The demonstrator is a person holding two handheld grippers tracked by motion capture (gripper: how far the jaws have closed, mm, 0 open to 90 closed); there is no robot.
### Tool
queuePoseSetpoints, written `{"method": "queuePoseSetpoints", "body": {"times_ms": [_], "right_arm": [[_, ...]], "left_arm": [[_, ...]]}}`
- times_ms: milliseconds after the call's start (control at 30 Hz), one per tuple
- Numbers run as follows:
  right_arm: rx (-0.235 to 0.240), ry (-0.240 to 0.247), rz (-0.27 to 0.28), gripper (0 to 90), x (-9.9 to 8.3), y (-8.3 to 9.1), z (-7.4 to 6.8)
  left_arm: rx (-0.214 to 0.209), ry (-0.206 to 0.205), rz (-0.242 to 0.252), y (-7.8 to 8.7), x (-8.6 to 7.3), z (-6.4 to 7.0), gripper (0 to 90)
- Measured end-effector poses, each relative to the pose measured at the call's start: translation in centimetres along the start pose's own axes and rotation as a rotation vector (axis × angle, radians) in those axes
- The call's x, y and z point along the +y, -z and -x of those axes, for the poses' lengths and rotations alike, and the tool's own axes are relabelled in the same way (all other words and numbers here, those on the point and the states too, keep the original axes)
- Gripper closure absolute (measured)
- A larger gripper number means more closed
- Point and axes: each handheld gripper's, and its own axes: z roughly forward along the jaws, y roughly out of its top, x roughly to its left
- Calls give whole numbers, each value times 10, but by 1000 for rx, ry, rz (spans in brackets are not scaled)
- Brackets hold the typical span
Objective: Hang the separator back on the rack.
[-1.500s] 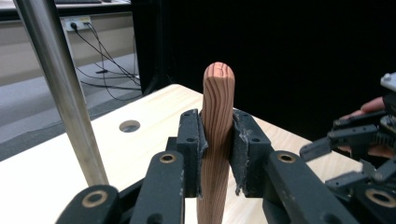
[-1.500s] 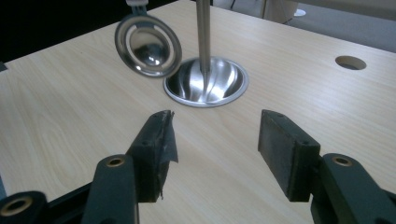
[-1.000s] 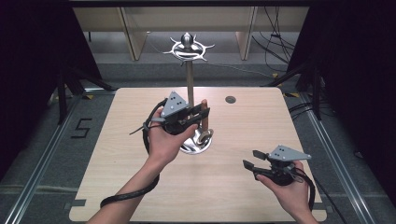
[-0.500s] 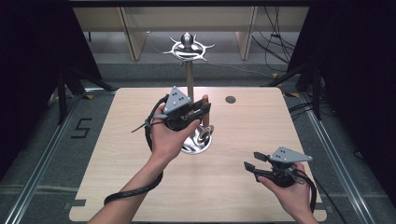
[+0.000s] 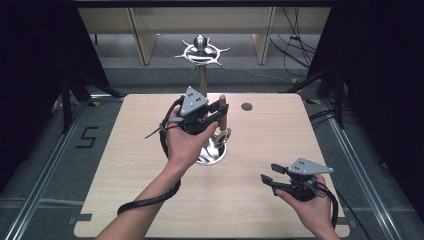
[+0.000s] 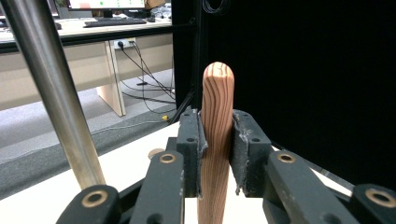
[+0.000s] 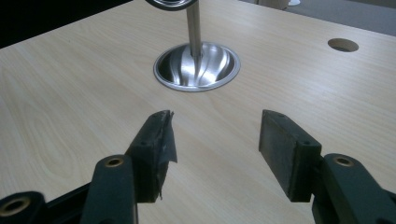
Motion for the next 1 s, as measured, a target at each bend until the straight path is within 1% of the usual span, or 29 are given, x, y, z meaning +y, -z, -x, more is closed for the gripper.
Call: {"method": "queuePoseSetpoints", "body": {"times_ms": [67,100,133,167,233,267,300,333,367,400,433,467,500,633,667,700,733,767,800,867,900,933,967,1000], "right_arm": [[2,0,0,450,0,0,0],[3,-5,-1,450,0,0,-1],[5,-24,-3,450,0,-1,-2],[-3,-5,7,450,-1,-1,-1],[-5,-4,12,450,-1,-2,-1],[-2,-3,4,450,-1,-1,0],[2,-2,-2,449,0,-1,0],[3,-1,0,449,0,-1,0],[13,-25,-14,449,0,0,-2],[5,-7,11,449,0,-2,-2],[5,-2,7,449,0,-2,-1],[12,-18,-2,449,0,-1,-3],[6,-5,6,449,0,-2,-2],[6,-4,8,448,-1,-3,-2],[1,-1,19,449,-1,-4,-2],[1,-1,19,449,-1,-4,-2],[2,4,17,449,-1,-4,-2],[2,7,10,449,0,-3,-2],[1,27,10,449,0,-3,0],[5,16,7,449,0,-3,-1],[4,33,11,449,0,-3,0],[2,-3,4,449,0,-2,-2],[2,0,8,449,0,-2,-2],[2,1,7,449,0,-2,-2]], "left_arm": [[3,2,4,-2,2,1,742],[5,1,8,-2,3,1,742],[5,0,11,-3,4,2,742],[9,-3,13,-4,6,2,742],[10,-6,18,-6,8,3,741],[12,-7,20,-6,9,3,742],[14,7,24,-7,11,4,742],[19,2,24,-7,12,4,742],[25,-2,27,-8,13,3,742],[29,-3,28,-8,15,4,742],[37,-3,31,-8,16,4,742],[42,-9,32,-8,18,4,742],[48,-13,33,-8,20,4,742],[62,-10,38,-7,28,4,742],[64,-4,40,-8,30,5,742],[63,20,53,-9,32,6,742],[67,21,54,-9,34,6,742],[71,20,56,-9,36,6,742],[73,22,58,-9,38,7,742],[78,20,58,-9,40,7,742],[79,9,49,-8,41,6,742],[82,2,48,-8,42,6,742],[80,10,50,-9,42,6,742],[82,4,53,-9,43,6,742]]}}
